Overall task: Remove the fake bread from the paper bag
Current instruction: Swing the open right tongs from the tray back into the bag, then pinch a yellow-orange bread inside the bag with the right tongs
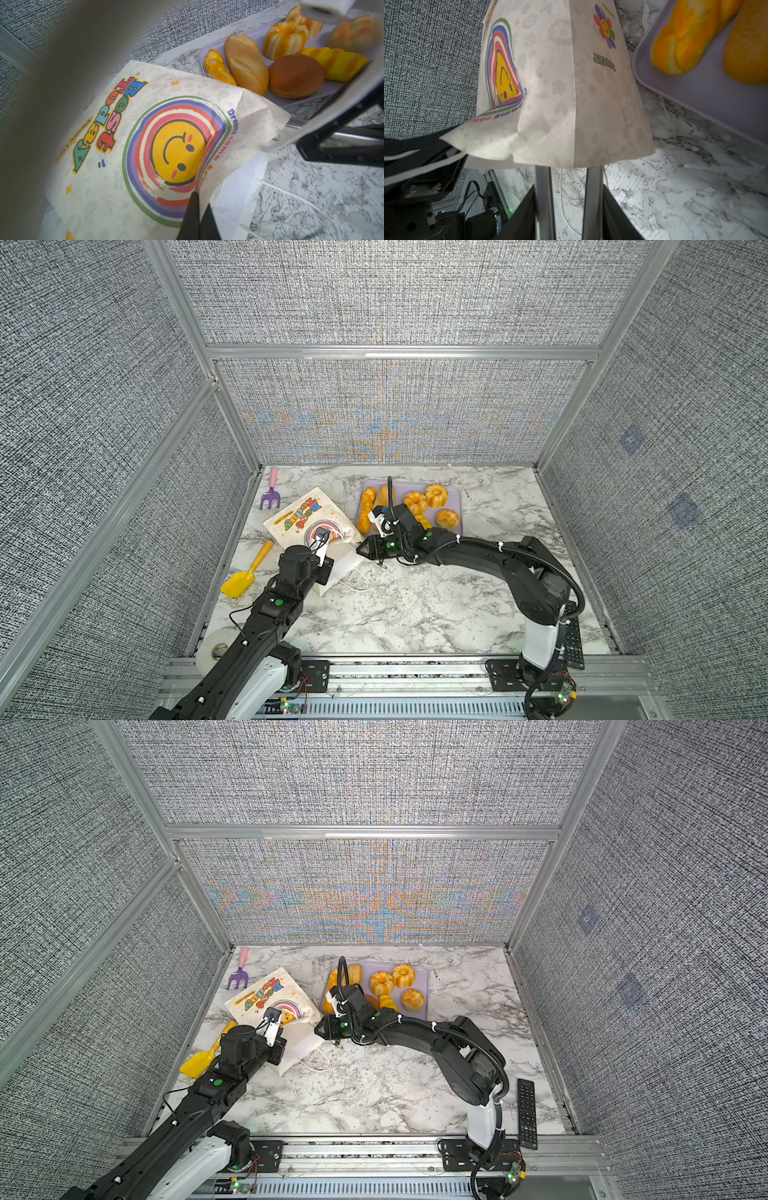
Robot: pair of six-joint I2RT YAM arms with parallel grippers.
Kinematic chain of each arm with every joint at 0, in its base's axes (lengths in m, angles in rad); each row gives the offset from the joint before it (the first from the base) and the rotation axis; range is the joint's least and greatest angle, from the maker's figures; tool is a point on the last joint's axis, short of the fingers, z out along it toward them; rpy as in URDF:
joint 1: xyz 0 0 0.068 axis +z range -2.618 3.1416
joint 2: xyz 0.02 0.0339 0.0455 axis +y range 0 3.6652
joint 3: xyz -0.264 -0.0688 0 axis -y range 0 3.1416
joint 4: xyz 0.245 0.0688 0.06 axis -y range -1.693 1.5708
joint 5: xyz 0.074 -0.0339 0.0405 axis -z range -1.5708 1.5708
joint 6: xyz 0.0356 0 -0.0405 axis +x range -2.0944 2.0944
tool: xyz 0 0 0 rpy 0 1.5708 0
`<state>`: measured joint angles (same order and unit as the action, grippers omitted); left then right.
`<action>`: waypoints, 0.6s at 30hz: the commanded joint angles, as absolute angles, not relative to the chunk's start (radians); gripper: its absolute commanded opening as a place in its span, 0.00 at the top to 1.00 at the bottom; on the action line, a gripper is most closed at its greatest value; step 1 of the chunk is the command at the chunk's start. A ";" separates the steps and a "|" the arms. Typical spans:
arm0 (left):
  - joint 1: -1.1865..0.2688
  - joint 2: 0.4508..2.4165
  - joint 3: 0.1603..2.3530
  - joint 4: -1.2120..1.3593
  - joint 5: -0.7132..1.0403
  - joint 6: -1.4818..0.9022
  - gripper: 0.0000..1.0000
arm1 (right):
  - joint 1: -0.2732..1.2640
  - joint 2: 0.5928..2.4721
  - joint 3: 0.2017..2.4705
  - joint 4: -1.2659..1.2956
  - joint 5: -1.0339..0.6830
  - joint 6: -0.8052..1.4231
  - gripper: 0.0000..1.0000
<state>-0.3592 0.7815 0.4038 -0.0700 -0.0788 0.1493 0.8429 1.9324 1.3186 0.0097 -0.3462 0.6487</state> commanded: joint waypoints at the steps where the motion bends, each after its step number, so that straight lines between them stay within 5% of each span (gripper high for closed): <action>1: -0.359 0.782 0.410 -0.062 -0.068 0.145 1.00 | 0.839 1.957 1.349 0.011 -0.366 0.623 0.55; 18: -0.358 0.805 0.413 -0.051 -0.052 0.147 1.00 | 0.830 2.103 1.470 -0.017 -0.457 0.621 0.57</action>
